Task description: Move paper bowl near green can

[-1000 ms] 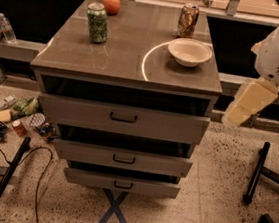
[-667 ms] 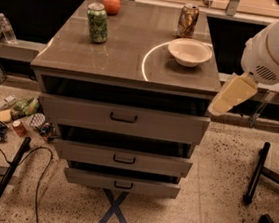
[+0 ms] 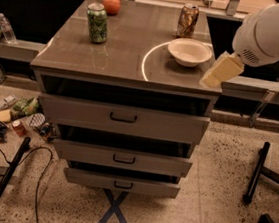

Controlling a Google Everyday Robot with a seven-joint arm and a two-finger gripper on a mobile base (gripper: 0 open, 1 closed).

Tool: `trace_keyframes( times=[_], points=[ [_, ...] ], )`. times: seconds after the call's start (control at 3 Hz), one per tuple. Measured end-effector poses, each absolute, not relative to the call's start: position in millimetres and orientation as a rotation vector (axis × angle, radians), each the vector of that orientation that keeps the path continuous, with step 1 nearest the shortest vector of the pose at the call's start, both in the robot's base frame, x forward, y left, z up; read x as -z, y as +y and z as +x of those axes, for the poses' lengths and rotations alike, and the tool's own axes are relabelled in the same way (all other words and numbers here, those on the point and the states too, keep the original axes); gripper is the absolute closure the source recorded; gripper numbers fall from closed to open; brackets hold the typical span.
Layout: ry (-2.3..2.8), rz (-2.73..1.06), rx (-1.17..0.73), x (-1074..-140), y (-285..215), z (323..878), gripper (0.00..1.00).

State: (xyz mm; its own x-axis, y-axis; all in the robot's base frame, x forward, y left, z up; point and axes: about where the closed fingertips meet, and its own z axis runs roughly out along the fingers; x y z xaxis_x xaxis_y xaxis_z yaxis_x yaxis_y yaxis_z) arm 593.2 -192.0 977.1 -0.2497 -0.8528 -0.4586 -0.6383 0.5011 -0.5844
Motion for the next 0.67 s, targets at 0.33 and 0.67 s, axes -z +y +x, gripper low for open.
trace_keyframes(
  times=[0.33, 0.67],
  points=[
    [1.984, -1.225, 0.347, -975, -191, 593, 0.0],
    [1.922, -1.222, 0.333, -974, -185, 610, 0.0]
  ],
)
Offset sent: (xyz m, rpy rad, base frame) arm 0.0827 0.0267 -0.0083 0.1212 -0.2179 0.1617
